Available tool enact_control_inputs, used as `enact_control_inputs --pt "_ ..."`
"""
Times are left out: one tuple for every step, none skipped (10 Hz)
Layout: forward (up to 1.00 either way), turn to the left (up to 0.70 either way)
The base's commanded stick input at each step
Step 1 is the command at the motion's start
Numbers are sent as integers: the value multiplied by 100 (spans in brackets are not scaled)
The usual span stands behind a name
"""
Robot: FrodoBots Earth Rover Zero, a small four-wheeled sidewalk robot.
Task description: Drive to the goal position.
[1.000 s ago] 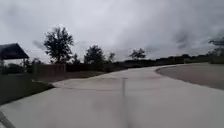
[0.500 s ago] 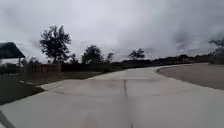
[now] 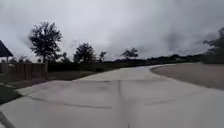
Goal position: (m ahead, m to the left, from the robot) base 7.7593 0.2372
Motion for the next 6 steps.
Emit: enact_control_inputs --pt "85 0" --pt "85 0" --pt "85 0" --pt "85 0" --pt "85 0" --pt "85 0"
